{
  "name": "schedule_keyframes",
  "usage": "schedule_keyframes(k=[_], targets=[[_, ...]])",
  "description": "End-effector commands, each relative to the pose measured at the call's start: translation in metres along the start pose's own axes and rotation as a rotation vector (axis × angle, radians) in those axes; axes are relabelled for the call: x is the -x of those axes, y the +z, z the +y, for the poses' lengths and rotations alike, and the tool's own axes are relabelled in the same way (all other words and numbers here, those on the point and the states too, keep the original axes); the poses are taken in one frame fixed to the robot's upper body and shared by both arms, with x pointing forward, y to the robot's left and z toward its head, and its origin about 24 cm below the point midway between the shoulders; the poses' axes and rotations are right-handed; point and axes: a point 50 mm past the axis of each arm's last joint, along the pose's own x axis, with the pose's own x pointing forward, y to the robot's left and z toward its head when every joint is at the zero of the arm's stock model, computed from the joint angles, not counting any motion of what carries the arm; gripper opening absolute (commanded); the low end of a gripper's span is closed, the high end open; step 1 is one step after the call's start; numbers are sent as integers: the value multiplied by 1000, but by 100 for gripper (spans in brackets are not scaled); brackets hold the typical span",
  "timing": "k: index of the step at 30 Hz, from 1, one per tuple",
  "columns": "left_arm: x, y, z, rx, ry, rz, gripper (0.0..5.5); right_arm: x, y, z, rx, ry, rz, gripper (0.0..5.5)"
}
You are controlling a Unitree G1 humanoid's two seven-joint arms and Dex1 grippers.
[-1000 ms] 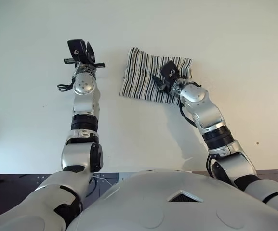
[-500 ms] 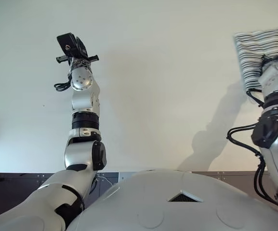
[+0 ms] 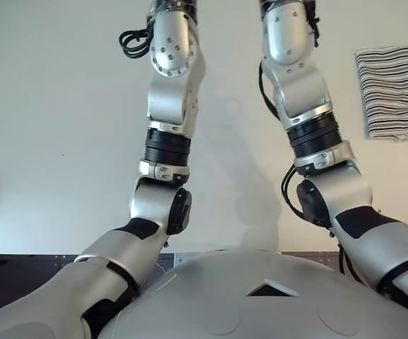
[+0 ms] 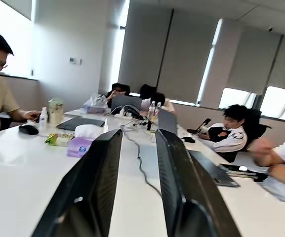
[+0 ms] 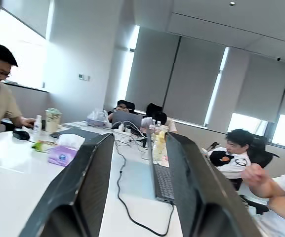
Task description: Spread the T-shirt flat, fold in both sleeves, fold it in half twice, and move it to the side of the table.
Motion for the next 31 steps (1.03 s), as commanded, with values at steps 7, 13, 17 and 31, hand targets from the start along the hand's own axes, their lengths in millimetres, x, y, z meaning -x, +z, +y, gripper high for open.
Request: schedule_keyframes(k=[7, 13, 17, 31], targets=[[17, -16, 5, -125, -55, 58, 234, 28, -22, -9, -4, -132, 135, 344], [5, -10, 13, -225, -72, 28, 318, 36, -27, -10, -28, -214, 166, 439], [-2, -9, 22, -270, -82, 50, 341, 44, -28, -16, -26, -294, 177, 515], [6, -11, 15, -231, 34, 29, 341, 22, -36, -57, -80, -279, 200, 503]])
